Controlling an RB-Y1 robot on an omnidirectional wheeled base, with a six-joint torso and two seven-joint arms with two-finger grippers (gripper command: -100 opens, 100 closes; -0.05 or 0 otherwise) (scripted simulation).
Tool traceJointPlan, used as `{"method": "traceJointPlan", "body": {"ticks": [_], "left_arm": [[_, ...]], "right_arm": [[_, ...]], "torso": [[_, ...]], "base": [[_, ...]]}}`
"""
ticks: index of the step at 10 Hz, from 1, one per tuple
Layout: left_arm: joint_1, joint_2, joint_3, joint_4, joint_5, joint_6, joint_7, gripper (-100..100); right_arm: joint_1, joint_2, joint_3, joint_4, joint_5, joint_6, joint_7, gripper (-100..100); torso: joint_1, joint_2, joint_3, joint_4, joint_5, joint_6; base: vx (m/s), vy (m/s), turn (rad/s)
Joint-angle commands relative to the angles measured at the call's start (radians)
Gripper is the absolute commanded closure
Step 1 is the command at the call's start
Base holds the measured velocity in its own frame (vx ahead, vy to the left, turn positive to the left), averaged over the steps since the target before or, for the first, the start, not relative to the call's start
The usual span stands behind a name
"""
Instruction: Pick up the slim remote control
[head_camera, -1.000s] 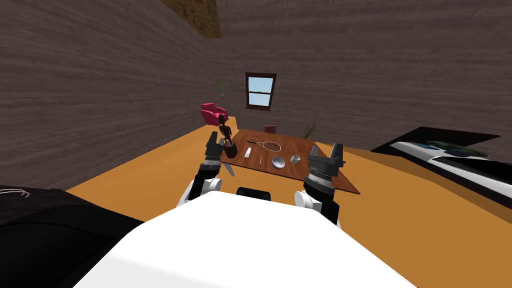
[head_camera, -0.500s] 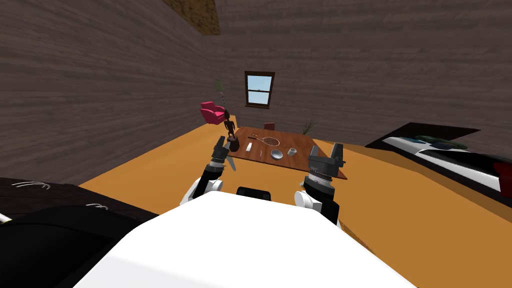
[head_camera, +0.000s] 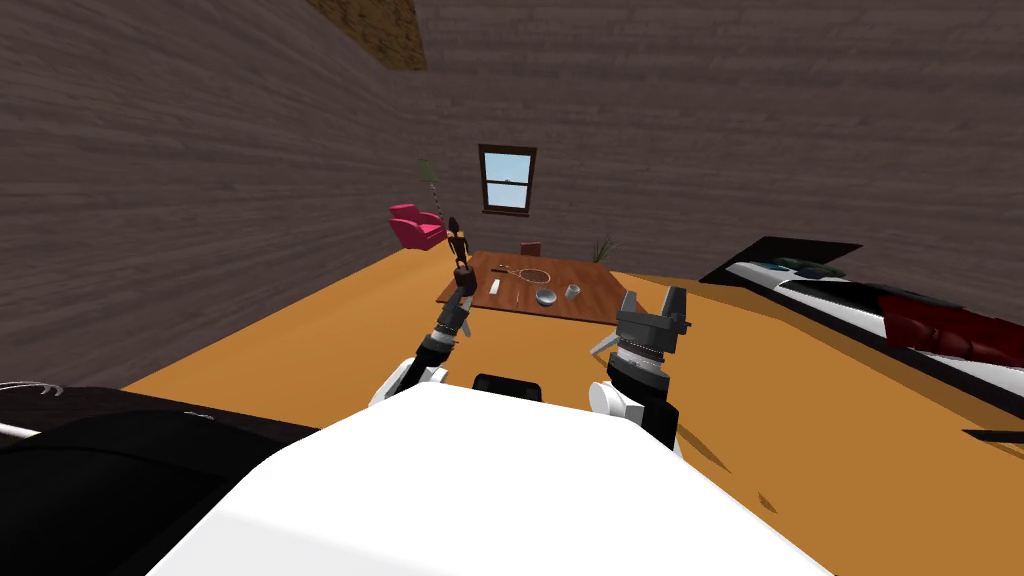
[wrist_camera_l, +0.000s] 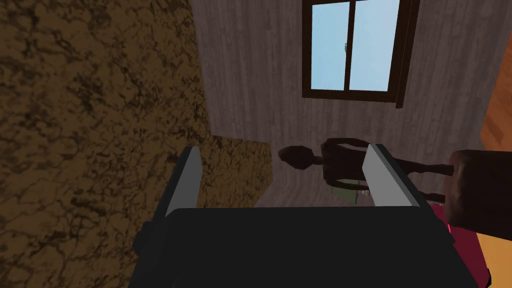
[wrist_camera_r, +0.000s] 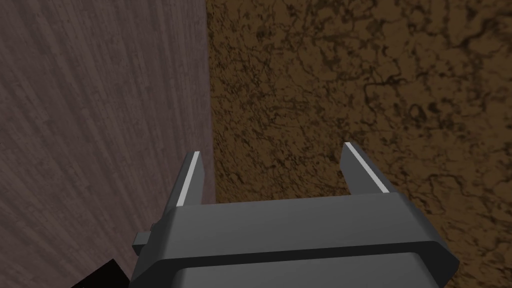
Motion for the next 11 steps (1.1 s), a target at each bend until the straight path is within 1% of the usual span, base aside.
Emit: {"method": "traceJointPlan", "body": {"ticks": [1, 2, 3, 4, 5, 6, 7, 8, 9, 10, 11], "left_arm": [[-0.005, 0.015, -0.012, 0.036, -0.008, 0.0, 0.038, -100], [-0.006, 0.041, -0.034, 0.078, -0.022, -0.013, 0.074, -100], [-0.006, 0.041, -0.034, 0.087, -0.022, -0.013, 0.079, -100], [-0.006, 0.069, -0.056, 0.124, -0.037, -0.027, 0.12, -100], [-0.006, 0.069, -0.056, 0.144, -0.037, -0.027, 0.122, -100], [-0.005, 0.098, -0.079, 0.186, -0.052, -0.04, 0.167, -100], [-0.003, 0.129, -0.102, 0.236, -0.068, -0.054, 0.194, -100], [-0.003, 0.129, -0.102, 0.267, -0.068, -0.054, 0.212, -100], [-0.003, 0.129, -0.102, 0.271, -0.068, -0.054, 0.212, -100], [0.001, 0.162, -0.125, 0.317, -0.084, -0.068, 0.259, -100], [0.001, 0.162, -0.125, 0.341, -0.084, -0.068, 0.259, -100]], "right_arm": [[0.0, 0.0, 0.0, 0.0, 0.0, 0.0, 0.0, 0], [0.0, 0.0, 0.0, 0.0, 0.0, 0.0, 0.0, 0], [0.0, 0.0, 0.0, 0.0, 0.0, 0.0, 0.0, 0], [0.0, 0.0, 0.0, 0.0, 0.0, 0.0, 0.0, 0], [0.0, 0.0, 0.0, 0.0, 0.0, 0.0, 0.0, 0], [0.0, 0.0, 0.0, 0.0, 0.0, 0.0, 0.0, 0], [0.0, 0.0, 0.0, 0.0, 0.0, 0.0, 0.0, 0], [0.0, 0.0, 0.0, 0.0, 0.0, 0.0, 0.0, 0], [0.001, 0.0, 0.0, 0.0, 0.0, 0.0, 0.0, 0], [0.001, 0.0, 0.0, 0.0, 0.0, 0.0, 0.0, 0], [0.0, 0.0, 0.0, 0.0, 0.0, 0.0, 0.0, 0]], "torso": [[0.0, 0.0, 0.0, 0.0, 0.0, 0.0], [0.0, -0.003, -0.001, 0.0, 0.0, 0.0], [0.0, -0.005, -0.003, -0.001, 0.0, 0.0], [0.0, -0.008, -0.005, -0.002, 0.0, 0.0], [0.0, -0.009, -0.005, -0.002, 0.0, 0.0], [0.0, -0.01, -0.005, -0.002, 0.0, 0.0], [-0.001, -0.009, -0.005, -0.002, 0.0, 0.0], [-0.002, -0.007, -0.004, -0.001, 0.0, 0.0], [-0.001, -0.008, -0.004, -0.001, 0.0, -0.001], [0.0, -0.012, -0.006, -0.002, 0.0, -0.001], [-0.002, -0.012, -0.007, -0.002, 0.0, 0.0]], "base": [[-0.176, 0.008, -0.081], [-0.13, -0.007, -0.171], [-0.085, -0.003, -0.106], [-0.094, -0.011, -0.243], [-0.088, -0.006, -0.118], [-0.102, -0.021, -0.286], [-0.142, -0.037, -0.464], [-0.1, -0.032, -0.106], [-0.041, -0.02, 0.083], [-0.055, -0.051, -0.275], [-0.049, -0.038, -0.241]]}}
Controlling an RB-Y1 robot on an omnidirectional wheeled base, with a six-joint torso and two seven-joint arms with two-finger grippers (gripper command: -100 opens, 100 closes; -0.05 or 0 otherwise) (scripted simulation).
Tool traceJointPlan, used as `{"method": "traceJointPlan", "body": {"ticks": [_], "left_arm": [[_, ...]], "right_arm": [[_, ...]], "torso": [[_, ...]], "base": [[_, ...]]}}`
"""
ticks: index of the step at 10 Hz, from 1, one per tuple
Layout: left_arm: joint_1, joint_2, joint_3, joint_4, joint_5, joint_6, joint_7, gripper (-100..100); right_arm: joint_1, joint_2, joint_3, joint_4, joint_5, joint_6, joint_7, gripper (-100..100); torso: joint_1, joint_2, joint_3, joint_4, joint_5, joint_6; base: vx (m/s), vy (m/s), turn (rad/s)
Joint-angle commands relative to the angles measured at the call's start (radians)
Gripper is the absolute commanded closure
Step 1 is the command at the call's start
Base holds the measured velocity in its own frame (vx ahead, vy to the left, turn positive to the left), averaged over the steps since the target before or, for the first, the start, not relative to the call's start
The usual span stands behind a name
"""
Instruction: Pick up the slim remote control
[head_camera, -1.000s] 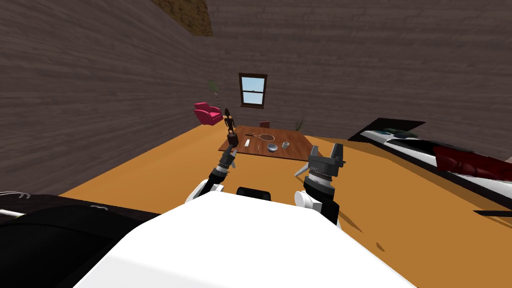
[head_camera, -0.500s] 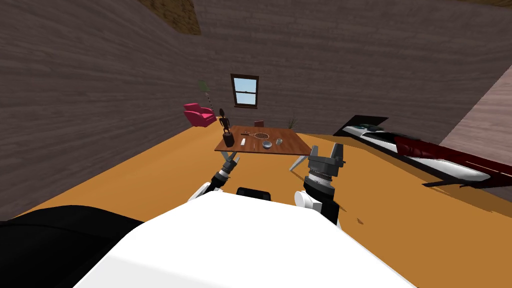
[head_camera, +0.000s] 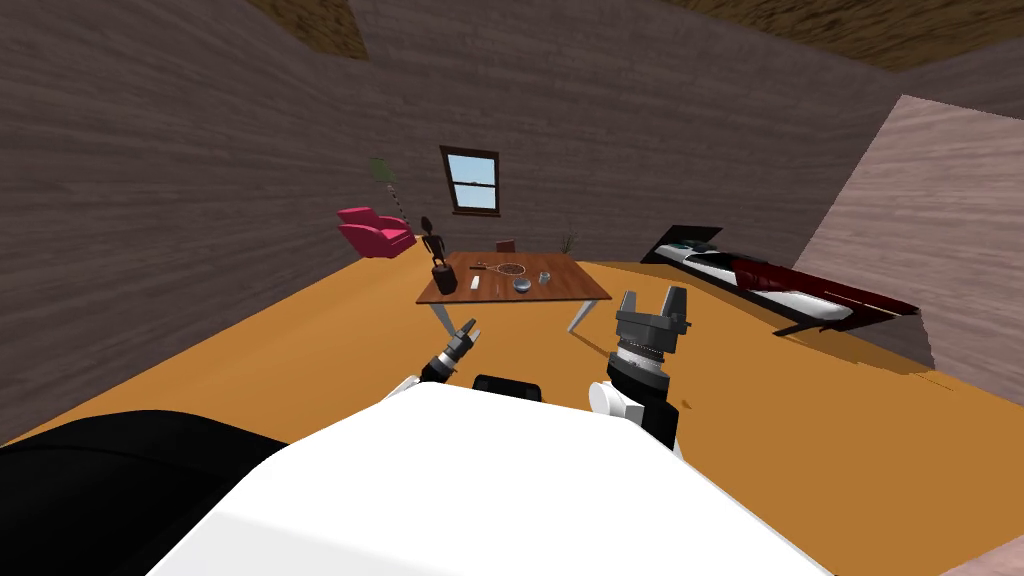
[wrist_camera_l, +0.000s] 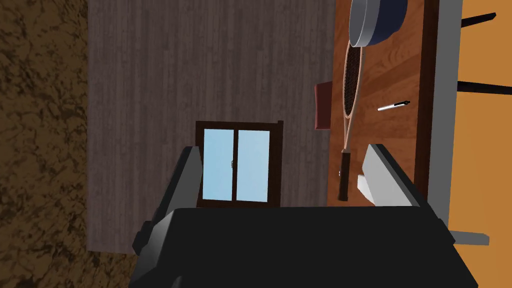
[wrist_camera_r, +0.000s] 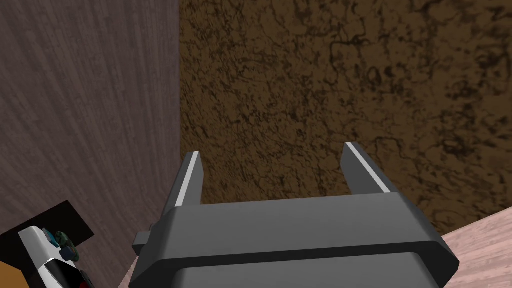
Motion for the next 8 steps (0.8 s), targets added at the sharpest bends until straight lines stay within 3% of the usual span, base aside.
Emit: {"method": "traceJointPlan", "body": {"ticks": [1, 3, 4, 6, 7, 8], "left_arm": [[0.003, 0.04, -0.027, 0.05, -0.018, -0.006, 0.05, -100], [0.003, 0.04, -0.027, 0.082, -0.018, -0.006, 0.057, -100], [0.008, 0.077, -0.051, 0.118, -0.035, -0.02, 0.104, -100], [0.008, 0.077, -0.051, 0.157, -0.035, -0.02, 0.105, -100], [0.013, 0.116, -0.074, 0.203, -0.051, -0.033, 0.15, -100], [0.013, 0.116, -0.074, 0.226, -0.051, -0.033, 0.152, -100]], "right_arm": [[0.0, 0.0, 0.0, 0.0, 0.0, 0.0, 0.0, 0], [0.0, 0.0, 0.0, 0.0, 0.0, 0.0, 0.0, 0], [0.0, 0.0, 0.0, 0.0, 0.0, 0.0, 0.0, 0], [0.0, 0.0, 0.0, 0.0, 0.0, 0.0, 0.0, 0], [0.0, 0.0, 0.0, 0.0, 0.0, 0.0, 0.0, 0], [0.0, 0.0, 0.0, 0.0, 0.0, 0.0, 0.0, 0]], "torso": [[0.0, 0.0, 0.0, 0.0, 0.0, 0.0], [0.001, 0.0, 0.0, 0.0, 0.0, -0.001], [0.002, -0.002, -0.001, 0.0, 0.0, -0.001], [0.001, -0.002, -0.001, 0.0, 0.0, 0.0], [0.002, -0.002, -0.001, 0.0, 0.0, -0.001], [0.001, -0.002, -0.001, 0.0, 0.0, 0.001]], "base": [[-0.058, -0.041, -0.374], [-0.033, -0.022, -0.039], [-0.017, -0.037, -0.345], [-0.02, -0.022, -0.1], [-0.023, -0.041, -0.32], [-0.02, -0.033, -0.24]]}}
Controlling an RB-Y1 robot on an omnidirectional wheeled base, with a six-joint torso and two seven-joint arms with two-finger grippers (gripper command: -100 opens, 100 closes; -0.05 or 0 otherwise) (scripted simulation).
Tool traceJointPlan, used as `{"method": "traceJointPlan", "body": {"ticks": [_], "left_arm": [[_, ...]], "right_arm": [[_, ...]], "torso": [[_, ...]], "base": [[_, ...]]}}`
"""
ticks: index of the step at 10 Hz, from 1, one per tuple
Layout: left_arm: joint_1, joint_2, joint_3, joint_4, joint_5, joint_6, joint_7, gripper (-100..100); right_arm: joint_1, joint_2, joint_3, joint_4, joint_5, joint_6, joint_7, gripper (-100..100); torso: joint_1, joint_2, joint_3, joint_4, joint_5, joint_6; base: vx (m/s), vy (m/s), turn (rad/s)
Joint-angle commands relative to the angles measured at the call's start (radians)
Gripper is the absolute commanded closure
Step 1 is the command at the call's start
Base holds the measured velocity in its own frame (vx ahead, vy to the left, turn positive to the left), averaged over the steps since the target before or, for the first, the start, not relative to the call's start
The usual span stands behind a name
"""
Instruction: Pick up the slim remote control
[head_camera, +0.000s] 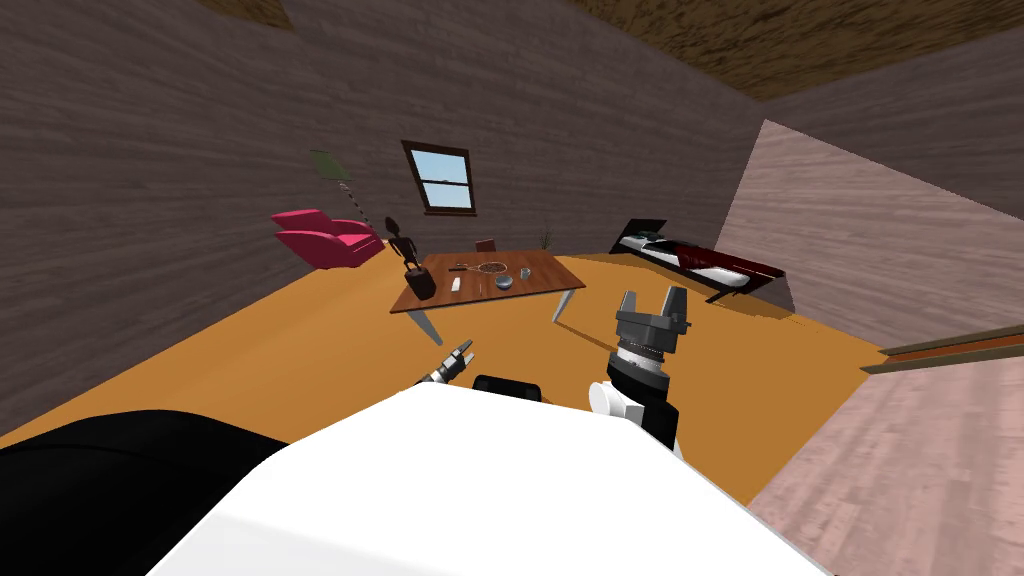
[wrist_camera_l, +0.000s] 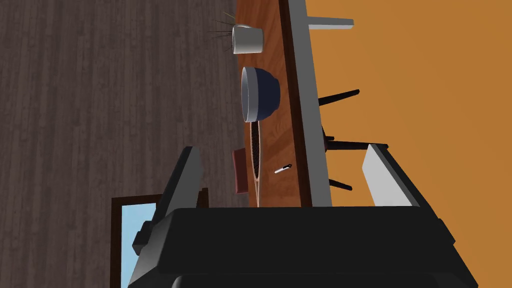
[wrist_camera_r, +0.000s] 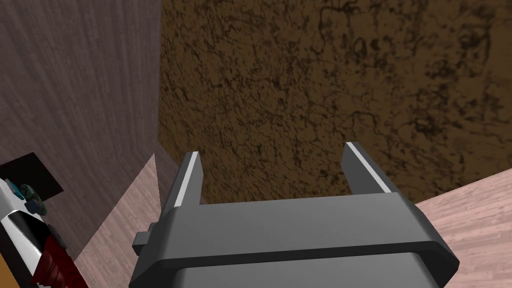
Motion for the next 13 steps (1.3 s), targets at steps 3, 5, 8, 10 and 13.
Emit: {"method": "traceJointPlan", "body": {"ticks": [3, 5, 8, 10, 13], "left_arm": [[0.004, 0.043, -0.028, 0.098, -0.019, -0.017, 0.056, -100], [0.011, 0.086, -0.051, 0.144, -0.035, -0.03, 0.102, -100], [0.018, 0.126, -0.075, 0.231, -0.051, -0.043, 0.147, -100], [0.018, 0.128, -0.075, 0.269, -0.051, -0.043, 0.149, -100], [0.031, 0.211, -0.12, 0.37, -0.081, -0.067, 0.23, -100]], "right_arm": [[0.0, 0.0, 0.0, 0.0, 0.0, 0.0, 0.0, 0], [0.0, 0.0, 0.0, 0.0, 0.0, 0.0, 0.0, 0], [0.0, 0.0, 0.0, 0.0, 0.0, 0.0, 0.0, 0], [0.0, 0.0, 0.0, 0.0, 0.0, 0.0, 0.0, 0], [0.0, 0.0, 0.0, 0.0, 0.0, 0.0, 0.0, 0]], "torso": [[0.0, -0.001, 0.0, 0.0, 0.0, 0.0], [0.001, -0.001, -0.001, 0.0, 0.0, 0.0], [0.002, -0.001, -0.001, 0.0, 0.0, -0.001], [0.002, -0.002, -0.001, 0.0, 0.0, 0.0], [0.002, -0.003, -0.001, -0.001, 0.0, 0.0]], "base": [[-0.005, -0.024, -0.179], [0.0, -0.022, -0.218], [0.005, -0.017, -0.184], [0.009, -0.008, -0.129], [0.028, -0.009, -0.347]]}}
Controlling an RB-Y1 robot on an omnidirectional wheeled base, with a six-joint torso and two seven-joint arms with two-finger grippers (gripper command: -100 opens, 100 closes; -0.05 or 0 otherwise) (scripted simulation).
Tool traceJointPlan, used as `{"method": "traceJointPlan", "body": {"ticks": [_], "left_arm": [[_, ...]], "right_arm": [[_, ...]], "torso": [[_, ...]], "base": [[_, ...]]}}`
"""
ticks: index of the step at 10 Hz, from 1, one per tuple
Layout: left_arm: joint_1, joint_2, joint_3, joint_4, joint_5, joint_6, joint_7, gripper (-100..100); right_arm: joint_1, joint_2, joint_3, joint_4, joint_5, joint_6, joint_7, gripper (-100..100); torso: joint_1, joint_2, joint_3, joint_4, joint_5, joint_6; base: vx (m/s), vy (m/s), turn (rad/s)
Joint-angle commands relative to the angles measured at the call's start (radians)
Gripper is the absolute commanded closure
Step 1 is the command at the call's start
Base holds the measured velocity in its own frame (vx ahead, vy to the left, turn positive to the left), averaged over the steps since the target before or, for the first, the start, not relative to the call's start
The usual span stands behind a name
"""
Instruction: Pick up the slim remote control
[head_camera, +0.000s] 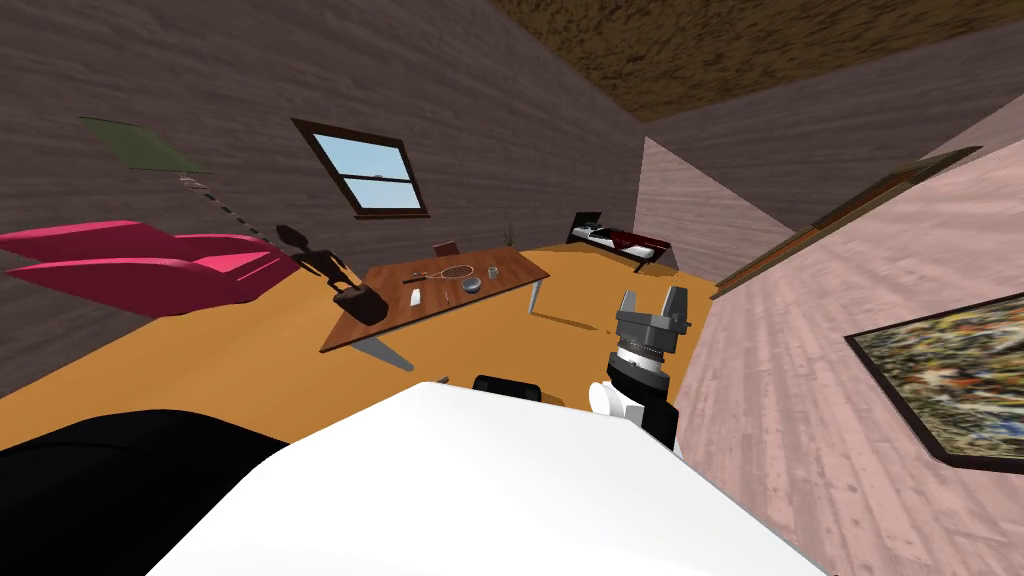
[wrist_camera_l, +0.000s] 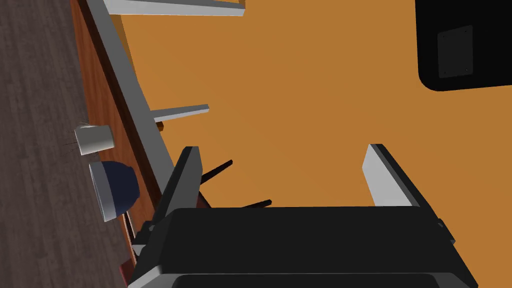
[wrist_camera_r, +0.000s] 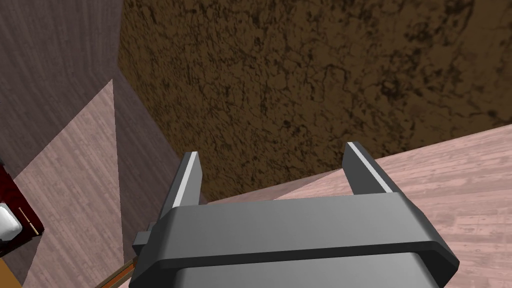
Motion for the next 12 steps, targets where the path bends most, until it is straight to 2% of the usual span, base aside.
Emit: {"method": "traceJointPlan", "body": {"ticks": [1, 2, 3, 4, 6, 7, 9, 11, 12], "left_arm": [[0.007, 0.024, -0.011, 0.05, -0.007, 0.001, 0.031, -100], [0.007, 0.024, -0.011, 0.066, -0.007, 0.001, 0.031, -100], [0.012, 0.064, -0.032, 0.109, -0.021, -0.01, 0.073, -100], [0.012, 0.064, -0.032, 0.099, -0.021, -0.01, 0.073, -100], [0.012, 0.064, -0.032, 0.139, -0.021, -0.01, 0.073, -100], [0.015, 0.103, -0.053, 0.172, -0.034, -0.02, 0.113, -100], [0.015, 0.103, -0.053, 0.208, -0.034, -0.02, 0.113, -100], [0.017, 0.17, -0.092, 0.32, -0.058, -0.036, 0.176, -100], [0.017, 0.173, -0.092, 0.336, -0.058, -0.036, 0.186, -100]], "right_arm": [[0.0, 0.0, 0.0, 0.0, 0.0, 0.0, 0.0, 0], [0.0, 0.0, 0.0, 0.0, 0.0, 0.0, 0.0, 0], [0.0, 0.0, 0.0, 0.0, 0.0, 0.0, 0.0, 0], [0.0, 0.0, 0.0, 0.0, 0.0, 0.0, 0.0, 0], [0.0, 0.0, 0.0, 0.0, 0.0, 0.0, 0.0, 0], [0.0, 0.0, 0.0, 0.0, 0.0, 0.0, 0.0, 0], [0.0, 0.0, 0.0, 0.0, 0.0, 0.0, 0.0, 0], [0.0, 0.0, 0.0, 0.0, 0.0, 0.0, 0.0, 0], [0.0, 0.0, 0.0, 0.0, 0.0, 0.0, 0.0, 0]], "torso": [[0.0, 0.0, 0.0, 0.0, 0.0, 0.0], [0.0, 0.0, 0.0, 0.0, 0.0, -0.001], [0.0, 0.001, 0.0, 0.0, 0.0, -0.002], [0.001, 0.0, 0.0, 0.0, 0.0, 0.0], [0.0, 0.0, 0.0, 0.0, 0.0, -0.002], [-0.001, 0.001, 0.001, 0.0, 0.0, -0.002], [0.002, -0.001, 0.0, 0.0, 0.001, -0.001], [0.002, -0.001, -0.001, 0.0, 0.0, 0.0], [0.006, -0.005, -0.003, -0.001, 0.001, -0.001]], "base": [[0.035, 0.013, -0.217], [0.015, 0.01, 0.056], [0.034, 0.01, -0.319], [0.039, 0.024, -0.281], [0.013, 0.006, 0.006], [0.036, 0.008, -0.332], [0.034, 0.032, -0.151], [0.089, 0.064, -0.392], [0.098, 0.096, -0.326]]}}
